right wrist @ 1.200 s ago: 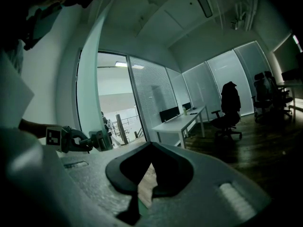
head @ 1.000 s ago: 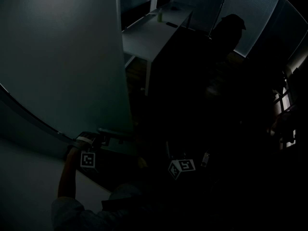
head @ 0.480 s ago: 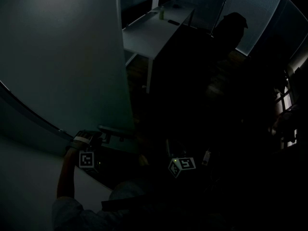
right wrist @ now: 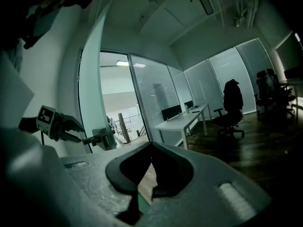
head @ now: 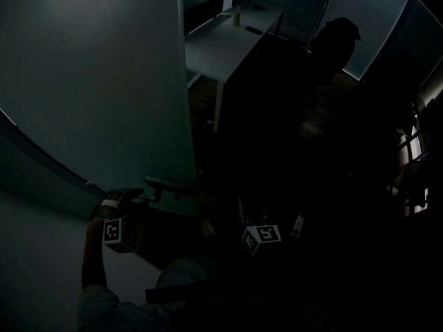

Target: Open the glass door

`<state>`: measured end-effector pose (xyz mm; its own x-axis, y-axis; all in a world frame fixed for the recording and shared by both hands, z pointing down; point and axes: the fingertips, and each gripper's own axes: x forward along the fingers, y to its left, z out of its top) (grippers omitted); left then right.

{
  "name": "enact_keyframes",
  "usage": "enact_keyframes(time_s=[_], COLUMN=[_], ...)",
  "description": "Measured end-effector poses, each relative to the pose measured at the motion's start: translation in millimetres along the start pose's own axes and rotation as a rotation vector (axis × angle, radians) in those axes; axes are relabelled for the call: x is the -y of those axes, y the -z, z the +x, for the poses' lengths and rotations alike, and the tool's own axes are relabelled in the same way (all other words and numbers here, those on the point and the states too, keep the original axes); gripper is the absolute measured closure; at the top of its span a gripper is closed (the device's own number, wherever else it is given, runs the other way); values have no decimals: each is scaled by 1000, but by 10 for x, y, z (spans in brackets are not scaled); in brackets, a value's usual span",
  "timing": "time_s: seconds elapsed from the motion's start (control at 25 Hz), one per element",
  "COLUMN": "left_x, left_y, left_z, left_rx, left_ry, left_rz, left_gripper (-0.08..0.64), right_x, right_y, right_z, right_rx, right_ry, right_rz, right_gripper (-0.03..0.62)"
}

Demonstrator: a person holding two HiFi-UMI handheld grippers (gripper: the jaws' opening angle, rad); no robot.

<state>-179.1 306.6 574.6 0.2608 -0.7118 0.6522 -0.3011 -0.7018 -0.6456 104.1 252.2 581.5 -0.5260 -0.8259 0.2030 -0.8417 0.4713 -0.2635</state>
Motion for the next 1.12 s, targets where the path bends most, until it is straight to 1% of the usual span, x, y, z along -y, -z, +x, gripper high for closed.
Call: enact_keyframes(time_s=[0.12,0.2,0.32,0.44,0.56,0.68,0.8,0.92,1.0,1.12], left_x=[-37,-136,-296,-358,-390,-400,-386,-344,-354,-403], left_y=[-144,-348,-606,-722,-786,-835,-933,-1075,-1167,-1258], left_z=[-81,-174,-289,-325,-332,-302,-286,-300,-332,-395], left_rx=[135,244,393,492,547,575,604,658,692,720], left_ry=[15,6,-4,-33,-70,-105,-131,-100,-94,-125], left_rz=[-187,-297,-440,-559,-652,-740,-795,-854,-883,-910], left_gripper=[390,407,419,440,465,465,485,496,500,525], right_x=[-15,-22,-37,-70,-114,-144,-171,-196,-216,-255], right_y=[7,19,4,-1,-22,-83,-191,-289,-369,-483], right_z=[3,7,12,20,12,-7,-39,-79,-120,-192], right_rx=[1,1,1,-1,3,14,34,55,72,95], right_ry=[-2,-3,-3,-10,-17,-22,-25,-28,-32,-39], right_rz=[-2,0,0,3,-1,-4,-10,-15,-22,-37], right_gripper=[591,592,591,591,592,592,591,591,591,592])
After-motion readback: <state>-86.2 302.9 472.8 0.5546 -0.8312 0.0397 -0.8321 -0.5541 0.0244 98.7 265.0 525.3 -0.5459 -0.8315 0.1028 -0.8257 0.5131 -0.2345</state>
